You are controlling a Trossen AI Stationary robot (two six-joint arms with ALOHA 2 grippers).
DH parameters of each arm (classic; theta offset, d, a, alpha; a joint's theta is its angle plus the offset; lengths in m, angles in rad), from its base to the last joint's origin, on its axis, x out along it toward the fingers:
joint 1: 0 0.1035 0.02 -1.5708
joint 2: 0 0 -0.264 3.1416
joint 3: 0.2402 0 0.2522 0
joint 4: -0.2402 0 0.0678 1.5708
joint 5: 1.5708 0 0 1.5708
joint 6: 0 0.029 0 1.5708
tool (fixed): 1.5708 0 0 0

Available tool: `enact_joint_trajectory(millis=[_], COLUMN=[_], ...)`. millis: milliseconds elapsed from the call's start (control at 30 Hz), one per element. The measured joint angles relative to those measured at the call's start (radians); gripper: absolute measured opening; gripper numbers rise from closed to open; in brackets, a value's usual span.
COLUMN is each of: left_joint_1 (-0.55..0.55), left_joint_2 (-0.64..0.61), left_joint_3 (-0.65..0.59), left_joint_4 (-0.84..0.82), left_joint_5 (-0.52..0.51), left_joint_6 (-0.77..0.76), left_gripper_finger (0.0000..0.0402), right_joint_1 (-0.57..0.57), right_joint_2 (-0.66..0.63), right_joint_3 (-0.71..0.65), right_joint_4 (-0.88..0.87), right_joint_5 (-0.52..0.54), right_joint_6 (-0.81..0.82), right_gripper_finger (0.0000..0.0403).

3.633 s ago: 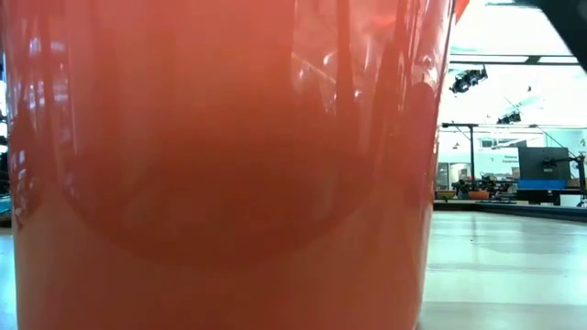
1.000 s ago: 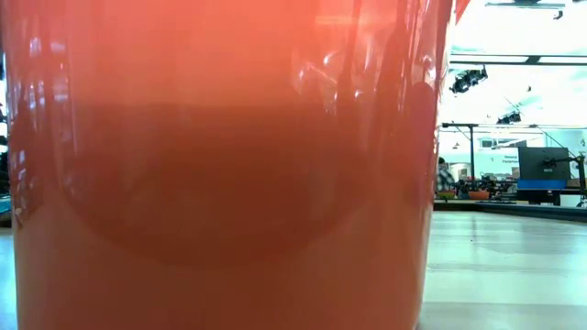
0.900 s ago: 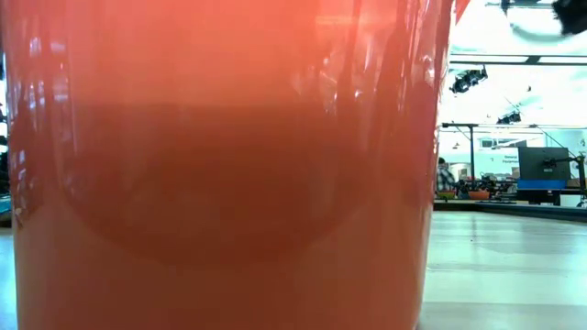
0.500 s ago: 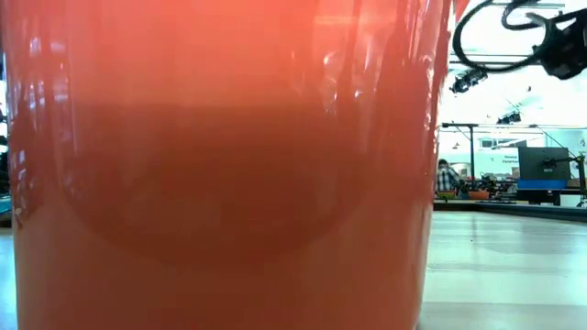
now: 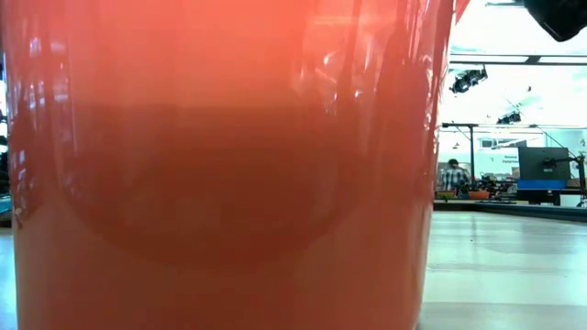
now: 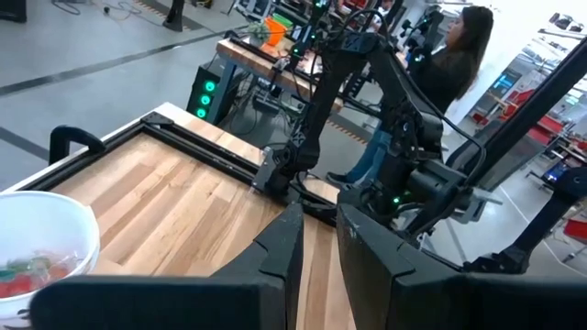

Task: Organize candy in baskets
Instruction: Put the orange gummy into the white bucket

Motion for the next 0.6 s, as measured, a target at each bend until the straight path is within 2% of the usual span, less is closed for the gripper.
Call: enact_joint_trajectory(millis=[233, 600], left_joint_1=[0.0, 0.0], left_joint_2=[0.0, 0.0], left_joint_3=[0.0, 0.0], left_joint_4=[-0.026, -0.044], left_joint_5=[0.0, -0.003], left_joint_6=[0.001, 0.026], left_gripper_finger=[0.0055, 0.0055], right_joint_1=[0.034, -0.014], right_joint_2=[0.003, 0.003], right_joint_3=[0.003, 0.003], right_joint_4=[0.021, 0.015], right_joint_5=[-0.043, 0.053], right_joint_6=[0.025, -0.004], right_gripper_finger=[0.0, 0.0])
